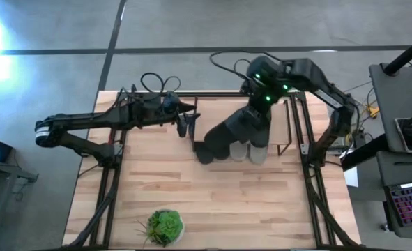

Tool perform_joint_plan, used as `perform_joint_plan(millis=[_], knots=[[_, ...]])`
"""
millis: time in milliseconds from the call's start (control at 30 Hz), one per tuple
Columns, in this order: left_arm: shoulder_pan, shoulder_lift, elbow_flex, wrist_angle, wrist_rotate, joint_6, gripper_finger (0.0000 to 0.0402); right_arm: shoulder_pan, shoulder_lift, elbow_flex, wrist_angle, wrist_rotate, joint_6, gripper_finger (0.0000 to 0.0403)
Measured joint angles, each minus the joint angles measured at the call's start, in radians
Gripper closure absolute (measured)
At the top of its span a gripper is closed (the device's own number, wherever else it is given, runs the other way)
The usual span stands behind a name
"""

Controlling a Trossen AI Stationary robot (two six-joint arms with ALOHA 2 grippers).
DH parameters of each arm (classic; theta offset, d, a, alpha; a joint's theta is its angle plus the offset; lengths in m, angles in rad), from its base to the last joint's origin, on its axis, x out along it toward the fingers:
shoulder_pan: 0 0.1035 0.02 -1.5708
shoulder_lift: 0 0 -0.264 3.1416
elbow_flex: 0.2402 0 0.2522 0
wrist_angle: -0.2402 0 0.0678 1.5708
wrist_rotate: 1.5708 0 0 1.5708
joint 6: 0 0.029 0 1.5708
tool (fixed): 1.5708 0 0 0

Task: Pick and place slides into the shelf
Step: Put the black slipper on the shelf

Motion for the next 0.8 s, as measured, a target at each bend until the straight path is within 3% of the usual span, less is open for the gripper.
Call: perform_joint_plan(millis=[200, 600, 800], knots=[[0.0, -0.02, -0.001, -0.109, -0.019, 0.0, 0.0237, -0.14, 0.098, 0.001, 0.017, -0.083, -0.15, 0.039], [0.006, -0.043, -0.008, -0.117, -0.072, 0.017, 0.0237, -0.313, 0.271, 0.013, -0.011, -0.304, -0.305, 0.039], [0.006, -0.044, -0.013, -0.129, -0.07, 0.048, 0.0237, -0.353, 0.306, 0.012, -0.002, -0.271, -0.287, 0.039]])
